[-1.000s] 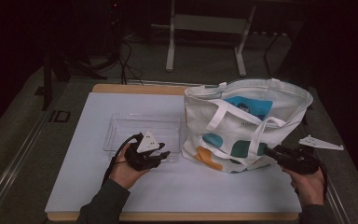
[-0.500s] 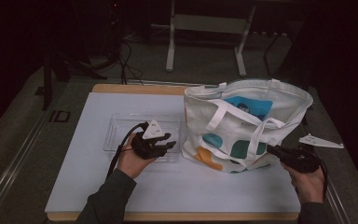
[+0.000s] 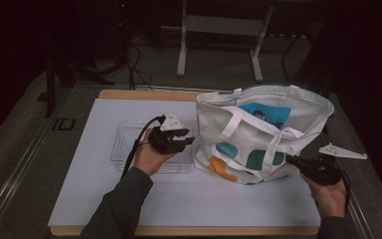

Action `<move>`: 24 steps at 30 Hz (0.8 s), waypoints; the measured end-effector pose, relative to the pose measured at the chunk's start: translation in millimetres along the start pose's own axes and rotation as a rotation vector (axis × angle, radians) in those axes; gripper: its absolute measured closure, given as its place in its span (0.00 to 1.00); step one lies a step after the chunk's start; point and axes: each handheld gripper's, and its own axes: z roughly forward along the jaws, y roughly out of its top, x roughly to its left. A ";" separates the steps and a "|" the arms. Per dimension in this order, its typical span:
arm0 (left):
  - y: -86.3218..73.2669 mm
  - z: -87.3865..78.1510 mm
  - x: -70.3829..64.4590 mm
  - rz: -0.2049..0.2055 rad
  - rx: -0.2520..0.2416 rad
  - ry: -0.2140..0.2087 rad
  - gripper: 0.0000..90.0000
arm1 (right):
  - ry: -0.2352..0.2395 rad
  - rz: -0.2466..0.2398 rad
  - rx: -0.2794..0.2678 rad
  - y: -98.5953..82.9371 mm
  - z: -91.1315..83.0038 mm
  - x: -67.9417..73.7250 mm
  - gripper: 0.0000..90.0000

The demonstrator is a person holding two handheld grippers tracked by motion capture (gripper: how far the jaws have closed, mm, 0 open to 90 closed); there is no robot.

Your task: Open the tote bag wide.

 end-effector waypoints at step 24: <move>35.3 22.8 14.4 0.012 -0.044 -0.018 0.97 | 0.006 -0.017 -0.015 0.8 -5.2 1.1 0.98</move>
